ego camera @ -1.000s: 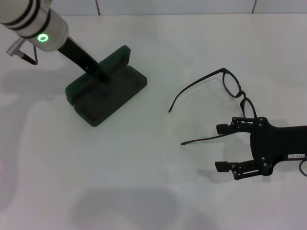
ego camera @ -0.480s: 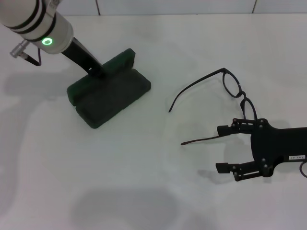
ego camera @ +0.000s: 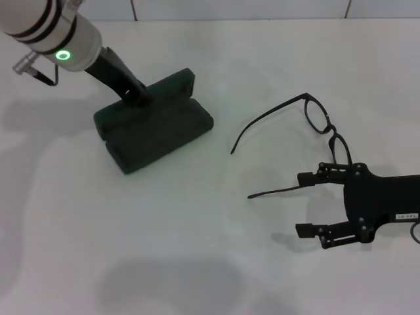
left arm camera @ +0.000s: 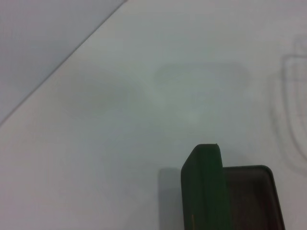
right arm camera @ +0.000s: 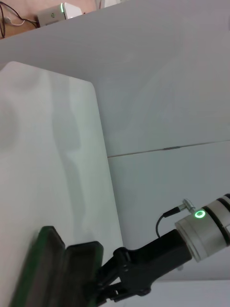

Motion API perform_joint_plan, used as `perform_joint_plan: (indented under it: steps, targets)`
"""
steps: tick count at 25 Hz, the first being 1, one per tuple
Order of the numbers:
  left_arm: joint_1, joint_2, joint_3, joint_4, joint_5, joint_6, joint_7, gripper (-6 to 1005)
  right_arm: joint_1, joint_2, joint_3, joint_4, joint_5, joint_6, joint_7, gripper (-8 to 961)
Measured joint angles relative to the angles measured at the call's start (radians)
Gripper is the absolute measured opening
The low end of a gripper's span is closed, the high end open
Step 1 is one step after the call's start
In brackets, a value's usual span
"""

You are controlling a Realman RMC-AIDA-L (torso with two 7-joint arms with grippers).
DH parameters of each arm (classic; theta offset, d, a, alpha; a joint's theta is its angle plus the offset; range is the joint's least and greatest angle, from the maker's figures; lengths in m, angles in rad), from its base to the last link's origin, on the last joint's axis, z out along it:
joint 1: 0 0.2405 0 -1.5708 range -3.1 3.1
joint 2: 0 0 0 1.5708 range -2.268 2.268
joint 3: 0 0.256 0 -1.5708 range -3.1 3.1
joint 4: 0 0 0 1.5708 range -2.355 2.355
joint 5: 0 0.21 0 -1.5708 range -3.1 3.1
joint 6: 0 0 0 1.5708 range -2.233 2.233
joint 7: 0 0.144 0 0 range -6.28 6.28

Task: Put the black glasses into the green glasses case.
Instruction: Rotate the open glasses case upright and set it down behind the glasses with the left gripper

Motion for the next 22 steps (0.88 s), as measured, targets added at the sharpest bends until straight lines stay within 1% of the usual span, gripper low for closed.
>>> perform_joint_plan:
  steps: [4,7,8,9,11,16,22]
  targets:
    - [0.012,0.002,0.002,0.052,-0.055,0.016,0.171,217,-0.002,0.000,0.000,0.000,0.001,-0.004,0.000,851]
    - [0.002,0.005,0.004,0.064,-0.081,0.026,0.273,215,-0.006,0.000,0.000,0.000,0.002,-0.008,0.000,850]
    - [0.002,0.005,0.004,0.064,-0.081,0.026,0.273,214,-0.008,0.000,0.000,0.000,0.002,-0.010,0.000,850]
    - [-0.010,0.006,0.005,0.059,-0.084,0.026,0.323,214,-0.010,0.000,0.000,0.000,0.002,-0.012,0.000,850]
    - [-0.016,0.003,0.005,0.055,-0.086,0.024,0.351,213,-0.014,0.000,0.000,0.000,0.002,-0.015,0.000,850]
    - [-0.019,-0.014,0.007,0.035,-0.080,-0.022,0.394,213,-0.020,0.000,0.000,0.000,0.002,-0.022,-0.003,849]
    - [-0.018,-0.021,0.015,0.022,-0.078,-0.085,0.391,212,-0.021,0.000,0.000,0.000,0.003,-0.024,-0.004,847]
